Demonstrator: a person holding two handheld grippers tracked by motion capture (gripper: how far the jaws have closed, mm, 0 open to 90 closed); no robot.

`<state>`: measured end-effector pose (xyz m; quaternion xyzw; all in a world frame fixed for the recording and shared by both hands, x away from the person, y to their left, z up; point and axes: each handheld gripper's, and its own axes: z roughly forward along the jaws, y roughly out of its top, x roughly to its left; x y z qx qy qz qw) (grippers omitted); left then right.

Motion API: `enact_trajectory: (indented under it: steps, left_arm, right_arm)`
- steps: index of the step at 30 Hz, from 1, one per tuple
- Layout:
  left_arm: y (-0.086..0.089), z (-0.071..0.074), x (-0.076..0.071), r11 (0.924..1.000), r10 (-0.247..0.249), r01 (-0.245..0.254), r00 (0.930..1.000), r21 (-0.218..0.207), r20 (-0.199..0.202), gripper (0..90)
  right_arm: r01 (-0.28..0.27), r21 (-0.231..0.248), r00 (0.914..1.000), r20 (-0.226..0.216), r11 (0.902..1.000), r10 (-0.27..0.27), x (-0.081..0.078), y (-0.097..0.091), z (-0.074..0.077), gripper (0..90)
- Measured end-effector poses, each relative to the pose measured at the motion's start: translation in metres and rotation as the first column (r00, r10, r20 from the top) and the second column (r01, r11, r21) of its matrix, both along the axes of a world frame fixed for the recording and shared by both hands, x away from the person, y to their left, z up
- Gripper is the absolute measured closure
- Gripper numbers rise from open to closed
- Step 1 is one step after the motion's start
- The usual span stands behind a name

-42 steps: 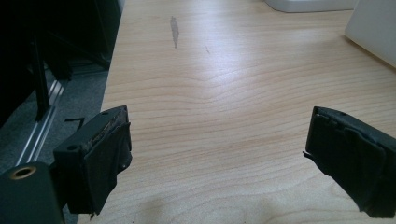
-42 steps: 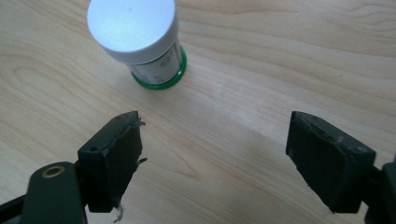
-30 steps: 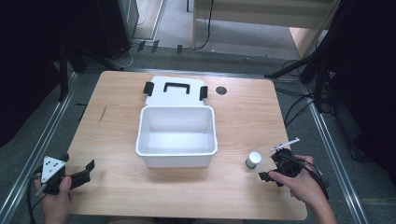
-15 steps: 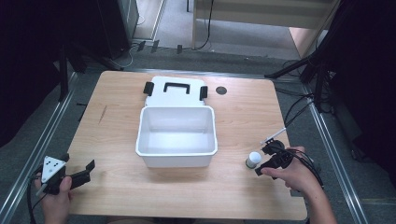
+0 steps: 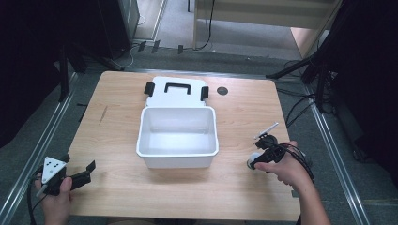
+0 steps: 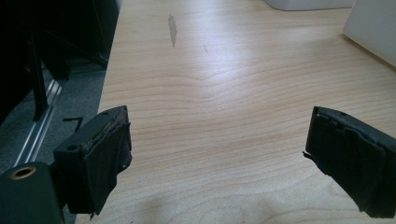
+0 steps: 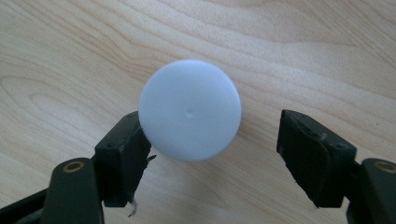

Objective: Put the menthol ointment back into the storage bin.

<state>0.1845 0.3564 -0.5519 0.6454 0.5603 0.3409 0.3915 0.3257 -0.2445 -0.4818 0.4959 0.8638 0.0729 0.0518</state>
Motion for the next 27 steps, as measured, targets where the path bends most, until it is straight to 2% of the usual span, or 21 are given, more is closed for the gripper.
enact_trajectory:
  steps: [2, 3, 4, 5, 14, 27]
  left_arm:
    - [0.000, 0.000, 0.000, 1.0000, -0.001, 0.001, 1.0000, -0.001, 0.000, 7.8]
    - [0.000, 0.000, 0.000, 1.0000, -0.001, 0.001, 1.0000, 0.000, 0.000, 7.8]
    - [0.000, 0.000, 0.000, 1.0000, -0.001, 0.001, 1.0000, 0.000, 0.000, 7.7]
    - [0.000, 0.000, 0.000, 1.0000, 0.000, 0.000, 1.0000, 0.000, 0.001, 7.8]
    - [0.000, 0.000, 0.000, 1.0000, -0.001, 0.001, 1.0000, -0.001, 0.000, 7.7]
    - [0.000, 0.000, 0.000, 1.0000, -0.001, 0.001, 1.0000, -0.001, 0.000, 7.8]
  right_arm:
    - [0.006, 0.010, 1.0000, -0.005, 0.9999, -0.006, 0.002, 0.002, -0.001, 32.3]
    - [-0.002, 0.020, 1.0000, -0.004, 0.9998, 0.003, 0.003, 0.002, -0.001, 42.9]
    - [-0.002, 0.020, 1.0000, -0.004, 0.9998, 0.003, 0.003, 0.002, -0.001, 42.9]
    - [0.007, 0.037, 1.0000, -0.004, 0.9993, -0.007, 0.004, 0.003, 0.001, 51.1]
    - [-0.014, 0.044, 0.9996, -0.022, 0.9989, 0.015, 0.005, 0.003, 0.006, 51.7]
    - [-0.044, 0.070, 0.9989, -0.010, 0.9966, 0.045, 0.006, 0.010, 0.032, 51.7]
